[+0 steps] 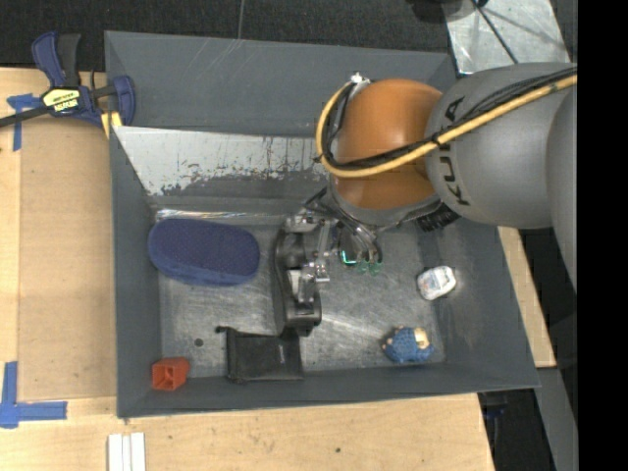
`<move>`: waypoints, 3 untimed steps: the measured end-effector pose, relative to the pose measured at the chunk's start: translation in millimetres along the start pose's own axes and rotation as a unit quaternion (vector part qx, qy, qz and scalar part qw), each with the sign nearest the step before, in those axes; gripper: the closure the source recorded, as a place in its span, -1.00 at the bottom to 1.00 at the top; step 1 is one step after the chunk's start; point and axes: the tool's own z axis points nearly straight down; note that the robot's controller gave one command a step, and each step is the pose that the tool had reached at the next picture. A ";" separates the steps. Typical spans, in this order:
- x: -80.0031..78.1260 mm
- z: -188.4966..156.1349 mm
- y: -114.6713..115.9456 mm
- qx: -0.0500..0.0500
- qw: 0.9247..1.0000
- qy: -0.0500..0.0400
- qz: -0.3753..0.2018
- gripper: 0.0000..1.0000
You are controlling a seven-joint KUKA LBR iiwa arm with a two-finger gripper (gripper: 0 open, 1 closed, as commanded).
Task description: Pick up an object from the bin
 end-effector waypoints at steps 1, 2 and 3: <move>-14.8 20.5 24.3 -0.001 0.999 -0.005 0.043 -1.00; -30.9 46.4 4.6 -0.009 0.982 -0.015 0.187 -1.00; -35.1 29.1 41.5 -0.002 0.988 -0.005 0.153 -1.00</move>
Offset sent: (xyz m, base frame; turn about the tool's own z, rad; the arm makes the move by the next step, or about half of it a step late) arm 0.0363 0.0686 -0.0709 0.1889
